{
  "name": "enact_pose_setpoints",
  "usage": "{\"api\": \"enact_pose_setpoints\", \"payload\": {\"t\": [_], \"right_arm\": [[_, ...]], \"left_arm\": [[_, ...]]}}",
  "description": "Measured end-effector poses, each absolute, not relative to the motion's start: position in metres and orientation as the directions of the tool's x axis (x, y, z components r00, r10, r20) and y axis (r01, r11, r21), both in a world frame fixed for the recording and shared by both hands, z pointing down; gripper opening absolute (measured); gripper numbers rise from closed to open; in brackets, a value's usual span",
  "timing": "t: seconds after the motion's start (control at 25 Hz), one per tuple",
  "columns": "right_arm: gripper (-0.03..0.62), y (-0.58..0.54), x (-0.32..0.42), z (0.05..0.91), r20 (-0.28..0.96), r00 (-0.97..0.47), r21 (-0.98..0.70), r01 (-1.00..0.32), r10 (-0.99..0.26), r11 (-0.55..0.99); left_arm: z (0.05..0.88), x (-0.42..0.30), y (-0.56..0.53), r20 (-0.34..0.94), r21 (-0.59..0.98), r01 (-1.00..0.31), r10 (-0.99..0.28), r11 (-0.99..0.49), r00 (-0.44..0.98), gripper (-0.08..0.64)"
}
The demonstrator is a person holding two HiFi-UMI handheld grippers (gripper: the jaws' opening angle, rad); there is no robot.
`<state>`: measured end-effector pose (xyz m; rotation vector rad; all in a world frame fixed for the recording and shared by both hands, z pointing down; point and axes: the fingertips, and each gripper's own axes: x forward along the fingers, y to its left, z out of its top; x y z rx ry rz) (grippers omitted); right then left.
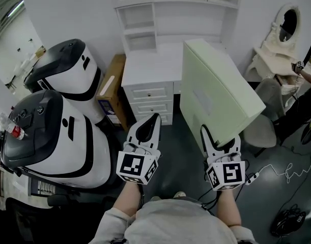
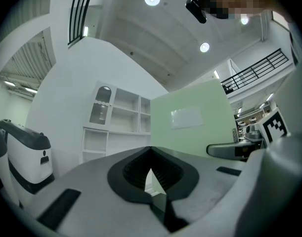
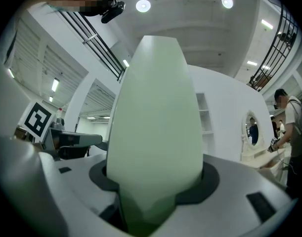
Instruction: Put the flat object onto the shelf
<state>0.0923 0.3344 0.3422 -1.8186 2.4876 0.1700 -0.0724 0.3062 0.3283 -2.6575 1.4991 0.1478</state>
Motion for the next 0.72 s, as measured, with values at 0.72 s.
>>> {"api": "enact_pose_setpoints", "payload": {"t": [0.72], "right_arm": [[0.282,0.221,0.108,0.347,-0.09,-0.305,0.026,-0.952,-0.948,0.304]], "left_arm": [[0.333,-0.063,0.188,-0.134,-0.01,-0.864,-0.855,-0.504,0.501,0.014]]}}
